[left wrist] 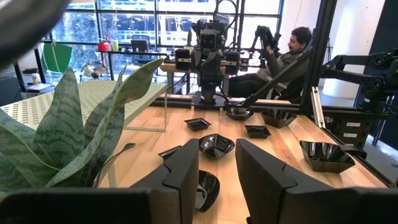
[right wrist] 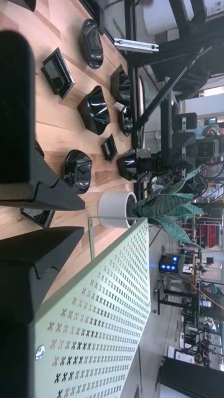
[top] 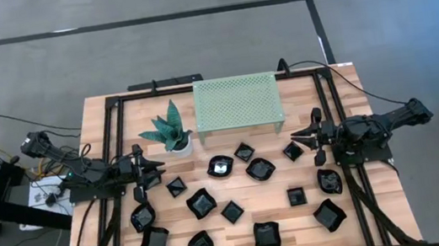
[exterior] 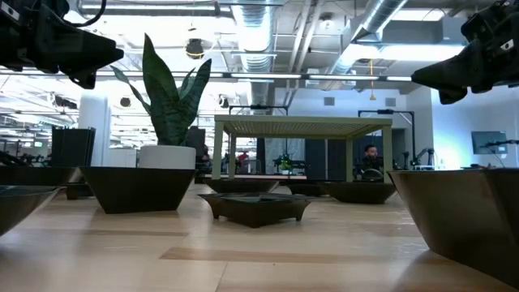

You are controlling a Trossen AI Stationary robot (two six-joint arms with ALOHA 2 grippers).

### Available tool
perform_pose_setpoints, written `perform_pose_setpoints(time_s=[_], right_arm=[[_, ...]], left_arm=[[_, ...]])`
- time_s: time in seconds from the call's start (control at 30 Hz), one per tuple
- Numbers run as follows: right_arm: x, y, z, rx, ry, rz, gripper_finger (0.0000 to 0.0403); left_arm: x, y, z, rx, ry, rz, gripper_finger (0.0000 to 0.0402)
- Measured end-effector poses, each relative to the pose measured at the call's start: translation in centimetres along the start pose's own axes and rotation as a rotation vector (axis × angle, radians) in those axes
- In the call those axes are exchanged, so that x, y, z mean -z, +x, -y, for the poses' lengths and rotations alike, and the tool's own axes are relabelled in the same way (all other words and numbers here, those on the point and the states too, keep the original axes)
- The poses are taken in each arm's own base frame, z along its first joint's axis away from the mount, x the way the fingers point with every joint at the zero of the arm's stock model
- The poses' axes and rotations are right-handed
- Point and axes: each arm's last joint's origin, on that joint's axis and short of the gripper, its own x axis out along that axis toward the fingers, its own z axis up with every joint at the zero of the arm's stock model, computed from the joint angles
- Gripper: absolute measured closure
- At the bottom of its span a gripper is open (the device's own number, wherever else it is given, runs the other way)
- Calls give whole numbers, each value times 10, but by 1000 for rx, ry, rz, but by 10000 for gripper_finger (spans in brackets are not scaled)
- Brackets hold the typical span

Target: Pick & Place Mini shaped plates

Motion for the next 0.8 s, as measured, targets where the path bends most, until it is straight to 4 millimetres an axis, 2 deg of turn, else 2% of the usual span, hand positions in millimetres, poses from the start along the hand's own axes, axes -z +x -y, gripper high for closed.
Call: perform_pose_setpoints(time_s=[0.6,0.7,0.8], right_arm=[[0,0,0,0,0,0,356],[0,0,0,0,0,0,356],[0,0,0,0,0,0,356]], left_arm=[[0,0,0,1,-16,2,293],[-7,0,0,0,-71,56,293],[-25,-1,-1,0,-92,100,293]])
